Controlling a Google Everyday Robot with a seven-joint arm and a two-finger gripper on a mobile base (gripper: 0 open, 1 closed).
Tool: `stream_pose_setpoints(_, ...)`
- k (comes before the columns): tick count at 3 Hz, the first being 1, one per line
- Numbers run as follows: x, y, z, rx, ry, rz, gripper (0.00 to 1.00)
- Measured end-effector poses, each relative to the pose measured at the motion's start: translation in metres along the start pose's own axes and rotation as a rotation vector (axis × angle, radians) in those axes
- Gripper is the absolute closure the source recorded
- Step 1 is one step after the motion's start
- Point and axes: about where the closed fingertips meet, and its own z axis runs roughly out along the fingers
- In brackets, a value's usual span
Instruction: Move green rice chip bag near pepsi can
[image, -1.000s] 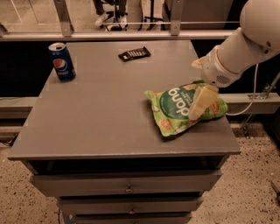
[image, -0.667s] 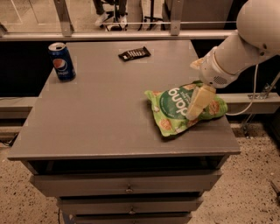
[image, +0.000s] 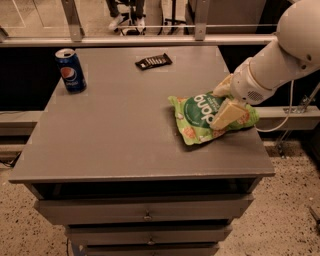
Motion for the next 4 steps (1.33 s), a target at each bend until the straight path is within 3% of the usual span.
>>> stream_pose_setpoints(2,0.002,0.003,-0.009,-0.012,-0.027,0.002,0.86)
stream_pose_setpoints(3,-0.041,0.000,-0.044,0.018,-0.099,-0.055,1.00)
stream_pose_setpoints(4,-0.073,-0.003,-0.074,0.058,-0.158,-0.099,1.00)
